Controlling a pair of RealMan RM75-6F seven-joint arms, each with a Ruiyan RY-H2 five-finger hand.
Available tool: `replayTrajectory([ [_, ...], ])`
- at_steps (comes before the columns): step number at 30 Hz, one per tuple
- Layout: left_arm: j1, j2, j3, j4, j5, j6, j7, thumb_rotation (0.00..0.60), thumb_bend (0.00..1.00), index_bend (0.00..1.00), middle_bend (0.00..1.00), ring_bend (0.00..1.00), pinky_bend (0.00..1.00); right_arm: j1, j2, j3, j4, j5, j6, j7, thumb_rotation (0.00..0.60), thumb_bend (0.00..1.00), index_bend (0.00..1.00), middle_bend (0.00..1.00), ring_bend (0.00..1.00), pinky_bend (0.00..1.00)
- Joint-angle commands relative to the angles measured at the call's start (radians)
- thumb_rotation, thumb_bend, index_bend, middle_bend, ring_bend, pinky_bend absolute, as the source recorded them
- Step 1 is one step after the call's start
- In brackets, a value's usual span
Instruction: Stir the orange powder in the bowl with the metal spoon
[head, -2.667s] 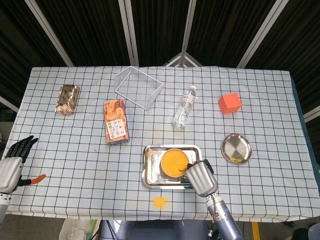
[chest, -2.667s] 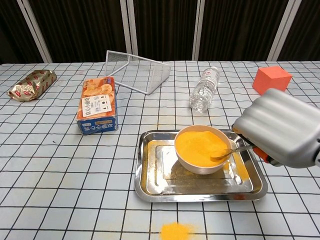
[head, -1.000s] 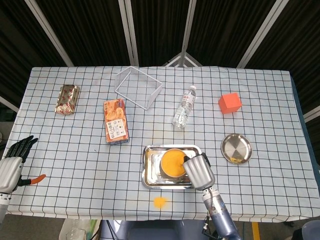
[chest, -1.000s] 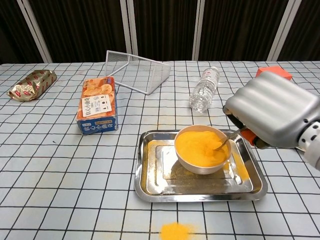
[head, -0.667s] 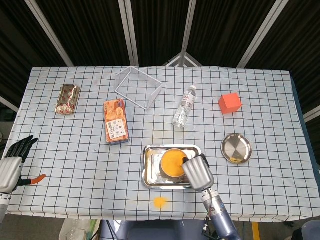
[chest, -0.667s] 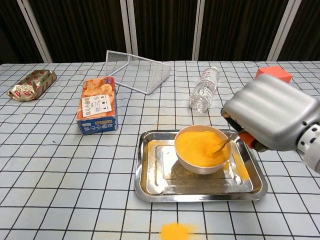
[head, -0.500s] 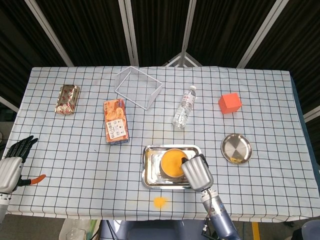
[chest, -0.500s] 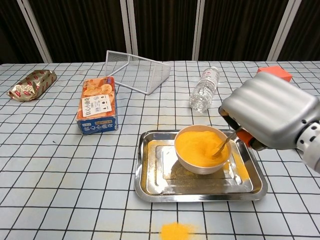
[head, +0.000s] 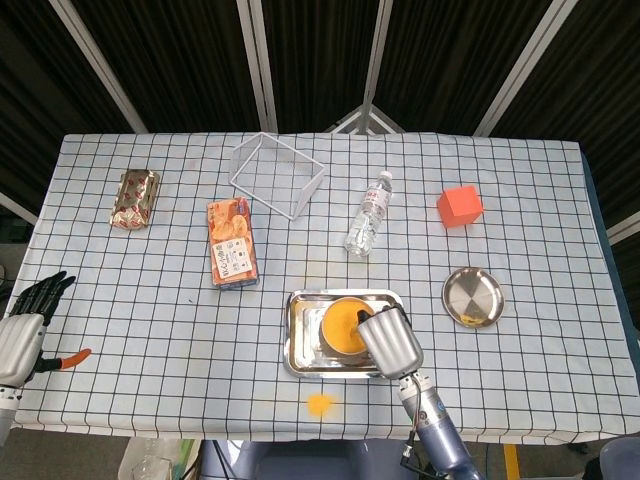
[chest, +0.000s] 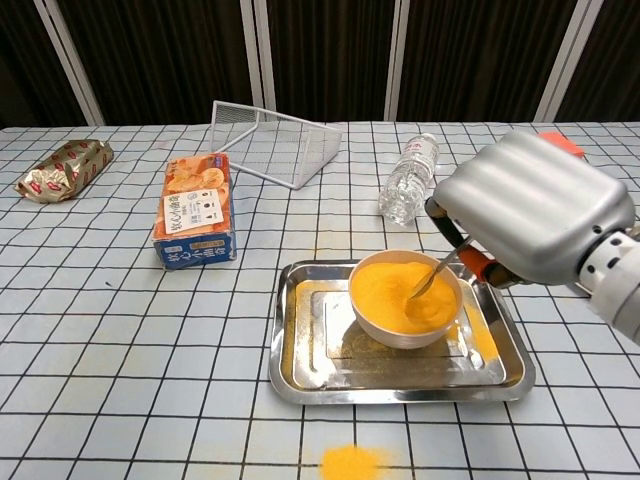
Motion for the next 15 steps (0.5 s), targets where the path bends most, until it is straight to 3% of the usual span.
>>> replayTrajectory([
  [1, 0.0, 0.0, 0.0, 0.0, 0.0, 0.0, 0.0, 0.6, 0.01, 0.0, 0.0, 0.0, 0.0, 0.002, -0.004, 0.008, 0.011, -0.002, 0.002, 0.011, 0.6, 0.92, 1.0, 0.82, 0.78, 0.82],
  [15, 0.0, -0.001, -0.001, 0.0, -0.004, -0.001, 0.003, 0.6, 0.01, 0.0, 0.0, 0.0, 0.0, 0.014, -0.036, 0.038, 0.059, 0.0, -0.005, 0.05, 0.6, 0.92, 1.0, 0.82, 0.78, 0.82],
])
